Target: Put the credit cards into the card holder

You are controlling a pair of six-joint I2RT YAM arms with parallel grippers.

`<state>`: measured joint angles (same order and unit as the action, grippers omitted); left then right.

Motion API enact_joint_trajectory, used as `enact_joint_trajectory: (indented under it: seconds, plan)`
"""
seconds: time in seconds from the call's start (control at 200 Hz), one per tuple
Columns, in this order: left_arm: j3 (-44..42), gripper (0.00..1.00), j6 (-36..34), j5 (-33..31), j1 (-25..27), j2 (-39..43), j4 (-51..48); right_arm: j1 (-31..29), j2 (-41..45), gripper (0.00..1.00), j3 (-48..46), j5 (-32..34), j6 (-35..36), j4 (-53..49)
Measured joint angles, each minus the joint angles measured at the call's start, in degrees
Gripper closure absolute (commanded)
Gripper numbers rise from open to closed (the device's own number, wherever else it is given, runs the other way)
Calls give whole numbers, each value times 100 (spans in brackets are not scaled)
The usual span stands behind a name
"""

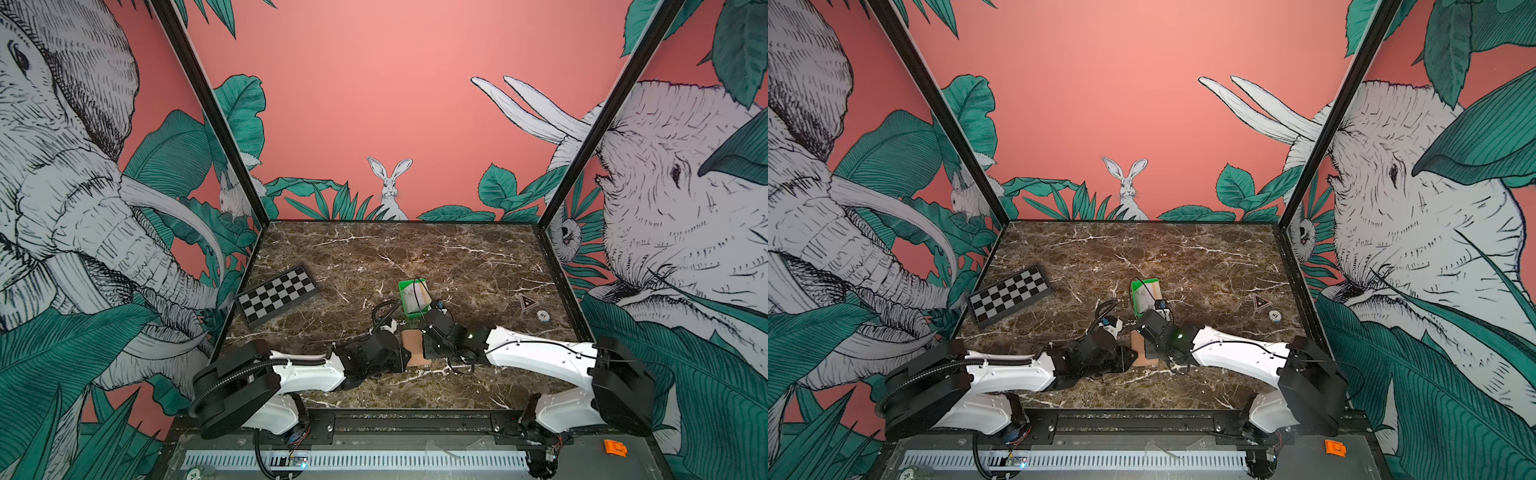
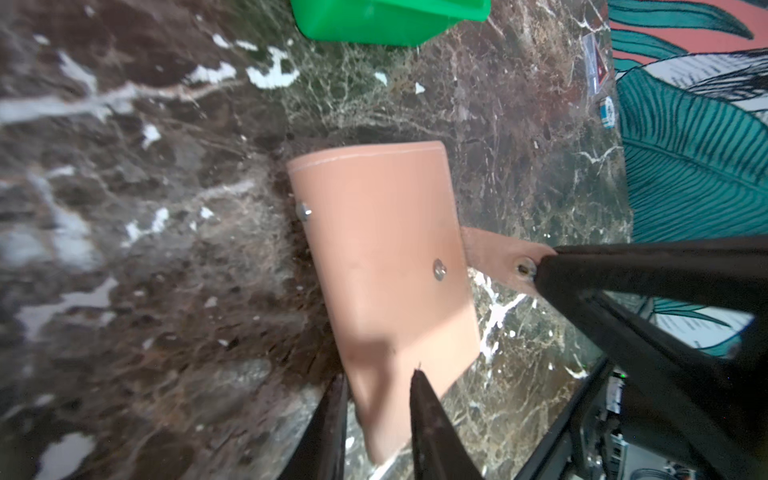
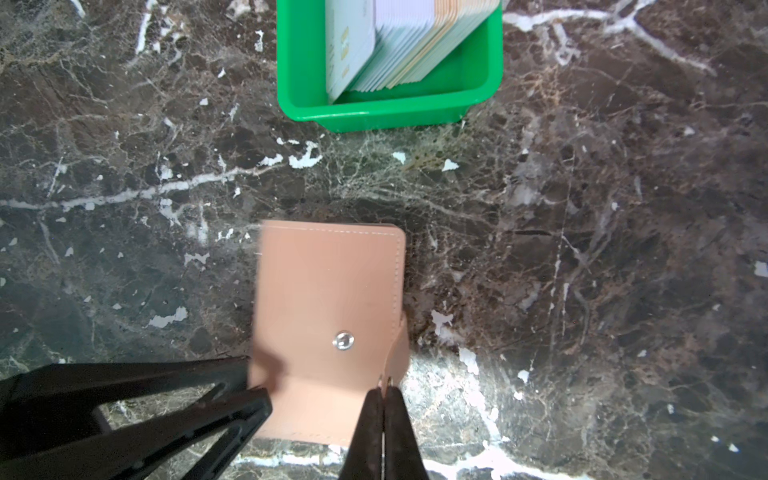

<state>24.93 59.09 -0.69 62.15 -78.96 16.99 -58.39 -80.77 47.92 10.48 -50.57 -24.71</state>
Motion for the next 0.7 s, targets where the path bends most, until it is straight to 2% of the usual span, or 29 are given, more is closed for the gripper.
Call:
enact_joint_trajectory:
  seconds: [0.24,0.7]
  plan:
    - [-26,46,9,17,0,44,111,0,129,100,-2,-2,0,-7]
    - [-28,16,-85,229,-57,304,120,-59,549,100,0,20,85,-166]
